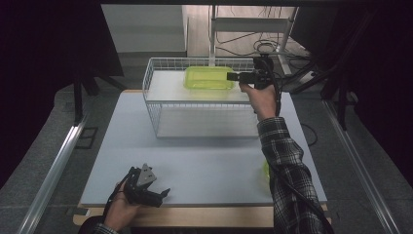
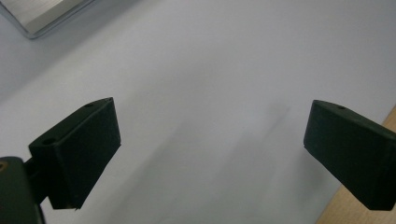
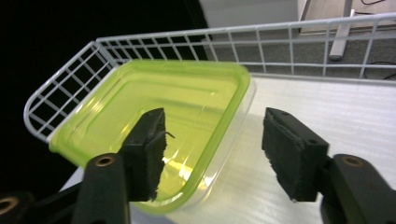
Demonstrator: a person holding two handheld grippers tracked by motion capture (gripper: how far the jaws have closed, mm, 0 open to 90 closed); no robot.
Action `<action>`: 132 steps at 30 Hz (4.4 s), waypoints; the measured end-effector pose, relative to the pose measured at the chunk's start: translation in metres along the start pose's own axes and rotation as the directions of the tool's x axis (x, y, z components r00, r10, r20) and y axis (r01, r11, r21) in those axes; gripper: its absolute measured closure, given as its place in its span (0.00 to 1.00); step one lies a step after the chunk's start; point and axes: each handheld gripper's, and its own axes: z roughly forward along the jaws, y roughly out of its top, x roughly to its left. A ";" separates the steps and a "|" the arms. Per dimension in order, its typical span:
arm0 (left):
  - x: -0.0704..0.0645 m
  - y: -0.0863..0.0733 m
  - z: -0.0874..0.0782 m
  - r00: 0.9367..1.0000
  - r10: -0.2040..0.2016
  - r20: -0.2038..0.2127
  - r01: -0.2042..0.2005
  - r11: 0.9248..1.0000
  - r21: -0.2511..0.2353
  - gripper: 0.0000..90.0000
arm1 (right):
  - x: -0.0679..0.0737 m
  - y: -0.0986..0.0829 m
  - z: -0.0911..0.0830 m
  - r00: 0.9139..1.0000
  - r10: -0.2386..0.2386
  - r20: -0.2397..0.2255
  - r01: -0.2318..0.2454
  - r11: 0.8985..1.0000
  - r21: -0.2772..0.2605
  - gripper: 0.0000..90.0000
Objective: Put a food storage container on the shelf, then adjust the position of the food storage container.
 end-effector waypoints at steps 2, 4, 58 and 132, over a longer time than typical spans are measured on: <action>0.001 0.000 -0.001 1.000 -0.008 0.015 0.008 1.000 -0.017 0.04 | 0.002 -0.002 -0.003 1.000 -0.015 -0.004 0.015 1.000 0.007 0.40; 0.002 0.000 -0.002 0.999 -0.025 0.033 0.026 0.999 -0.028 0.04 | 0.003 -0.003 -0.005 1.000 -0.022 -0.010 0.022 1.000 0.008 0.38; 0.007 0.000 -0.009 0.998 -0.059 0.024 0.060 0.995 -0.076 0.04 | 0.023 -0.150 -0.067 0.939 -0.338 -0.066 0.343 0.935 0.088 0.04; 0.000 -0.002 -0.009 1.000 0.002 -0.013 -0.003 0.999 -0.054 0.04 | -0.031 -0.247 -0.104 0.943 -0.289 0.164 0.251 0.943 0.217 0.68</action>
